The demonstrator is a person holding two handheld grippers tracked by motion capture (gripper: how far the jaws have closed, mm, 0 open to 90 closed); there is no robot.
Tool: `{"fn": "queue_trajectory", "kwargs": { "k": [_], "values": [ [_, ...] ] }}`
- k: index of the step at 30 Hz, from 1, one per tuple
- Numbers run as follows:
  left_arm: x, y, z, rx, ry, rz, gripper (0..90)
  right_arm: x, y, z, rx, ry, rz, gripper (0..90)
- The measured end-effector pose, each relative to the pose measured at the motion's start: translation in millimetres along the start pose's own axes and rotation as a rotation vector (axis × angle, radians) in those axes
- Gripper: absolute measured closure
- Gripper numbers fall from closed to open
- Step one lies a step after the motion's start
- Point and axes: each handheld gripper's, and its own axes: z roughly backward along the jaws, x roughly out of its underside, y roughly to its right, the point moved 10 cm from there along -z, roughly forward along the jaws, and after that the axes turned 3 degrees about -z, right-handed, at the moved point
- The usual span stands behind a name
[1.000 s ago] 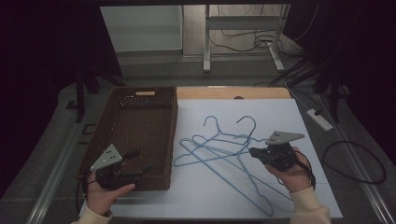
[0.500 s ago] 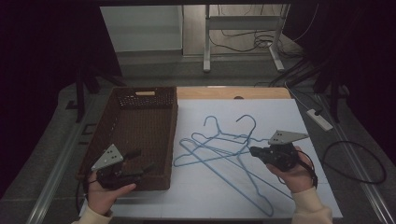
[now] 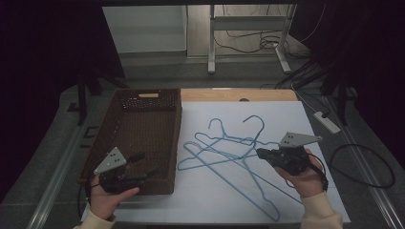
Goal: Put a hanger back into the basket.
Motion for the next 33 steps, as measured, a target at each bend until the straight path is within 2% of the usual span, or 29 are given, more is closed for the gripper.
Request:
{"fn": "queue_trajectory", "kwargs": {
  "k": [11, 17, 22, 33],
  "values": [
    [-4.3, 4.4, -2.4, 0.007, -0.003, -0.010, 28.5, -7.9, -5.2, 7.4, -0.022, 0.034, 0.009, 87.9],
    [-18.9, 13.3, -7.2, 0.022, 0.006, -0.035, 28.5, -13.4, -9.1, 14.5, -0.034, 0.051, 0.023, 87.9],
    [-29.9, 21.8, -14.1, 0.041, 0.000, -0.060, 28.4, -15.5, -8.7, 20.0, -0.049, 0.067, 0.016, 87.9],
    [-47.7, 30.9, -36.5, 0.080, -0.025, -0.093, 28.3, -16.2, -9.5, 20.0, -0.061, 0.070, 0.015, 87.8]
  ]
}}
